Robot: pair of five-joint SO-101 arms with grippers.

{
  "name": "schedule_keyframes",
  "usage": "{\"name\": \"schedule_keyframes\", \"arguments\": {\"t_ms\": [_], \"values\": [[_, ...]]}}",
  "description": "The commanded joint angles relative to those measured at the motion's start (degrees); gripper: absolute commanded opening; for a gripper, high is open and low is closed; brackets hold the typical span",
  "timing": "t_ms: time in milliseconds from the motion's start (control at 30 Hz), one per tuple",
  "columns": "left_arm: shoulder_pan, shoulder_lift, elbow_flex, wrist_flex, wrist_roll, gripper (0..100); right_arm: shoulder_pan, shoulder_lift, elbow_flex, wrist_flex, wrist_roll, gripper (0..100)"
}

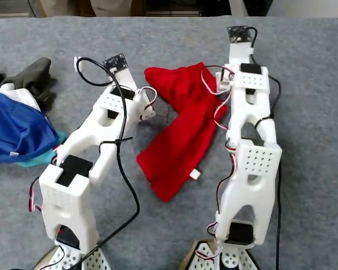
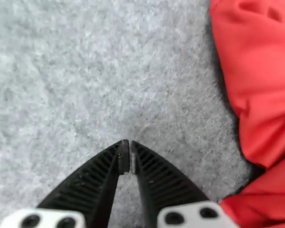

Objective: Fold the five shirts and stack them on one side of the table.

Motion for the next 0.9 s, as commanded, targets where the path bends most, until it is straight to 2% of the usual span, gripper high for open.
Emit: {"name": "schedule_keyframes", "arguments": {"t_ms": [0,433,633,867], "values": [[2.73,-0.92,-1.05,-0.88,-0.88,2,-0.22,1.19,-1.45,-1.93,0.00,4.3],[3.25,-0.57,-1.14,-0.88,-0.88,2,-0.13,10.59,-13.23,-3.25,0.00,4.1],[2.99,-0.57,-1.14,-0.88,-0.88,2,-0.66,22.37,-17.19,-11.87,0.00,4.1],[2.90,-0.57,-1.14,-0.88,-0.88,2,-1.98,25.10,-24.84,-4.13,0.00,4.3]]}}
